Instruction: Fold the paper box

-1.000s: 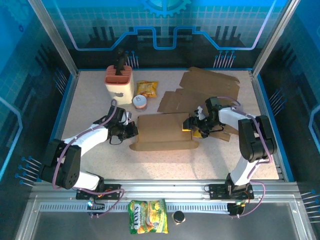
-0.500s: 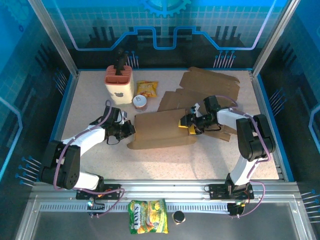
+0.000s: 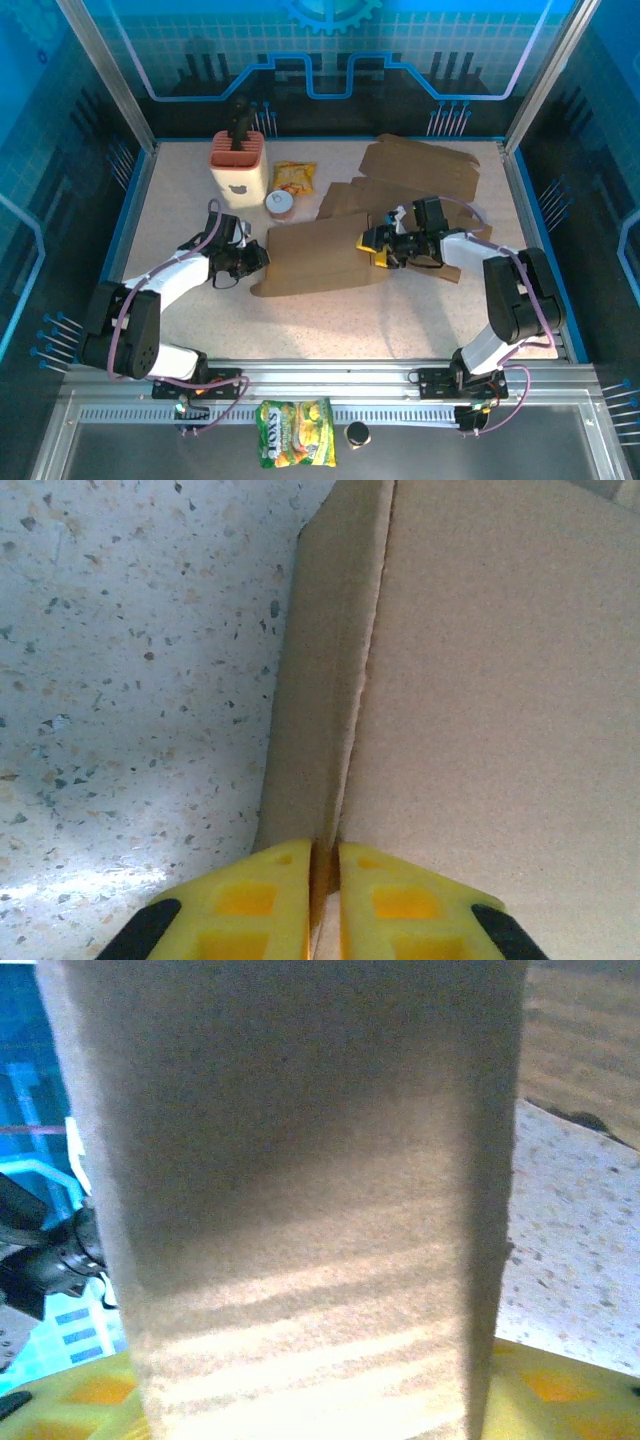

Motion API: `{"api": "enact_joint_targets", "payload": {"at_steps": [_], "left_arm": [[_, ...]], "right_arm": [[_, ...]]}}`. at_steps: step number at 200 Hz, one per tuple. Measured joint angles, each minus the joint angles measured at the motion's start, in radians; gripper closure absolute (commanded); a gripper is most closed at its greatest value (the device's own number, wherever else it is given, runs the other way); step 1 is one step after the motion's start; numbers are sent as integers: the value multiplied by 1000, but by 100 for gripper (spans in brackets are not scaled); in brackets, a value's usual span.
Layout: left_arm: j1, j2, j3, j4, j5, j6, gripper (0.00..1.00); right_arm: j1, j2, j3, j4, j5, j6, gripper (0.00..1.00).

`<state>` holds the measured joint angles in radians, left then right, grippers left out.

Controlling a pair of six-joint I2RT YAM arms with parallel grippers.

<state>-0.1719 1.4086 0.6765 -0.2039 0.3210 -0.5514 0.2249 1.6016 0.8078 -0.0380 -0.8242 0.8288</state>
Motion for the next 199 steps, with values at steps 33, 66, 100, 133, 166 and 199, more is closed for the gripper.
{"api": "enact_joint_targets", "payload": {"at_steps": [33,66,100,133,166,199], "left_arm": [[1,-2,0,0,-3,0,85],[3,-2,0,0,-6,0,83],[4,-2,0,0,-8,4,78],[0,-37,0,-28,-23,28,59],[-62,-187,6,-66,-76,122,40],[-176,-316,34,-121,-182,325,32]], "right_arm": [[12,-18,4,18,-4,44,40],[20,-22,16,20,-7,62,41],[29,-39,18,14,-2,82,44],[37,-57,19,-2,5,110,48],[44,-71,19,-4,-8,193,51],[22,-117,19,14,-26,332,51]]}}
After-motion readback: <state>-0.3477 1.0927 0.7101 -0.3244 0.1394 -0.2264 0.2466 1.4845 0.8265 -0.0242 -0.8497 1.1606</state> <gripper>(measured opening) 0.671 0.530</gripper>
